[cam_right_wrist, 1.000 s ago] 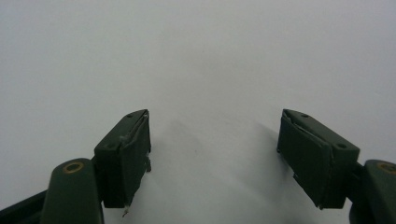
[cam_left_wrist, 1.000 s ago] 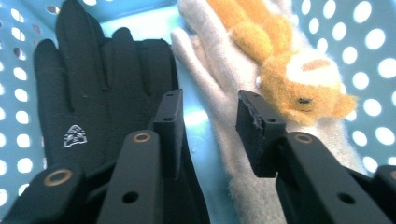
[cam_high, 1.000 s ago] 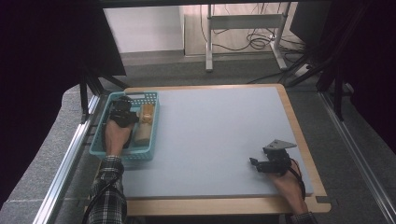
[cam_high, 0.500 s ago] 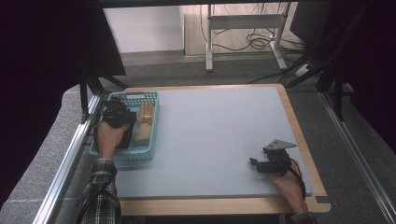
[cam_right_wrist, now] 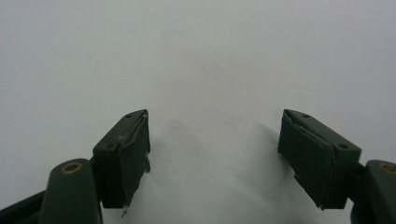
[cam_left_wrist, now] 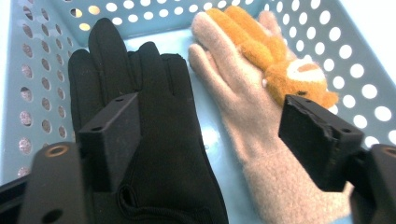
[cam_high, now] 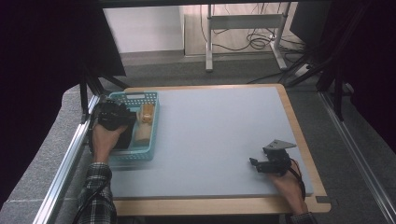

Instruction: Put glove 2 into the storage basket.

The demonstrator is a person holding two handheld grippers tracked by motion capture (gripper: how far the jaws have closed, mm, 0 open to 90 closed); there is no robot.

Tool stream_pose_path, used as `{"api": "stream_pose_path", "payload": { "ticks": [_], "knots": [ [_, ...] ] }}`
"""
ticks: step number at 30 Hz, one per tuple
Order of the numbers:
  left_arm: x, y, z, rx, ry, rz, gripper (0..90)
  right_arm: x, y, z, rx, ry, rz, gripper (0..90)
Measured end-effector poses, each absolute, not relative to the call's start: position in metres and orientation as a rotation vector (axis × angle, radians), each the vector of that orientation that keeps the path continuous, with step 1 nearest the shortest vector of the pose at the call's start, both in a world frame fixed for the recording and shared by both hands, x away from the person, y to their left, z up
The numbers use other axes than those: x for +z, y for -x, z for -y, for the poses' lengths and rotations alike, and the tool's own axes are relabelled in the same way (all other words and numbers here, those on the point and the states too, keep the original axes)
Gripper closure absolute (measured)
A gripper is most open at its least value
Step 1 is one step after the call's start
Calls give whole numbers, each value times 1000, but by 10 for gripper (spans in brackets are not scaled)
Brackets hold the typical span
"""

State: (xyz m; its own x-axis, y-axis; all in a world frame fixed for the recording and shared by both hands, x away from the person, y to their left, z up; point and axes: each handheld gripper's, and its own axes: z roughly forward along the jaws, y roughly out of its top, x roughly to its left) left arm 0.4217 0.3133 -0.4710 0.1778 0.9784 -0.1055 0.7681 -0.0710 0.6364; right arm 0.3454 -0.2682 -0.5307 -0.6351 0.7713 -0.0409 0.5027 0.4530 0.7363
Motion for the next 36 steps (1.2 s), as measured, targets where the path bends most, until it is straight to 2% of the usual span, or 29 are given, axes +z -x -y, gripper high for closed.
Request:
{"api": "stream_pose_path", "payload": {
  "ticks": [15, 36],
  "knots": [
    [-461, -405, -312, 486, -1883, -1566, 72, -531, -345, 268, 1000, -1077, -2338, 243],
    [-448, -381, -299, 520, -1925, -1455, 32, -531, -345, 268, 999, -1075, -2337, 242]
  ]
}}
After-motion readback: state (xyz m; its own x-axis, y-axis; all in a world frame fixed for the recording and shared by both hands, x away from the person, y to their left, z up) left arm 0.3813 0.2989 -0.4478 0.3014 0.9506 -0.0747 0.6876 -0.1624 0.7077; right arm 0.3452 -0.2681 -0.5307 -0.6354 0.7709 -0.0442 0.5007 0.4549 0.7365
